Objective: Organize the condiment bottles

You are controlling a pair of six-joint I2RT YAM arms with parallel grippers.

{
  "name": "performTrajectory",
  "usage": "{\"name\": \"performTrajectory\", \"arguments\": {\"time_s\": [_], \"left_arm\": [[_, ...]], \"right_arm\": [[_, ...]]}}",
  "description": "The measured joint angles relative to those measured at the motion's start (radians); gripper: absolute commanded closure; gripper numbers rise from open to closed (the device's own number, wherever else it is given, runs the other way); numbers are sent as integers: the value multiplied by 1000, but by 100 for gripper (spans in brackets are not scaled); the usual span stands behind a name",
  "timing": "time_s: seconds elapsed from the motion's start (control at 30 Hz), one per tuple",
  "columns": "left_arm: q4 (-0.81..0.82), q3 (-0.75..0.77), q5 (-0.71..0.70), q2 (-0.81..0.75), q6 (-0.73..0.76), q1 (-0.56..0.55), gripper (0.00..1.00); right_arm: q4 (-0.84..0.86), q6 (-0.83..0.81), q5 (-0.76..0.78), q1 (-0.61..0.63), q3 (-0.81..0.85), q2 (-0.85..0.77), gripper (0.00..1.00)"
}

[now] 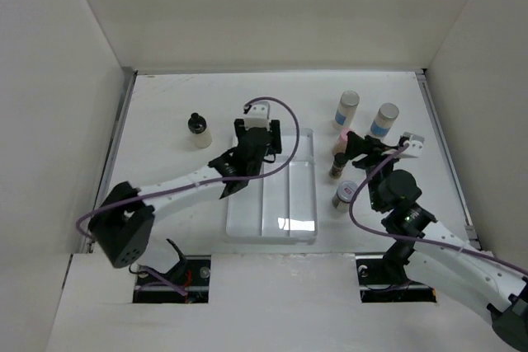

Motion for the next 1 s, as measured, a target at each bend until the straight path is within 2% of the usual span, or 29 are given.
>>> {"name": "performTrajectory", "arguments": {"time_s": [0.17, 0.3, 0.77, 0.83, 1.0], "left_arm": [[76, 164, 64, 240, 19, -2, 64], [111, 238, 92, 350, 26, -2, 65], [166, 200, 94, 388, 30, 59, 63], [182, 190, 95, 413, 30, 60, 56], [216, 163, 83, 440, 32, 60, 22]], "right_arm": [[-29, 69, 0, -71, -3, -28, 37], [-52, 96, -8, -77, -4, -12, 37], [-60, 116, -27, -77, -4, 2, 36], [-61, 116, -27, -77, -4, 2, 36], [-64, 116, -27, -77, -4, 4, 34]]}}
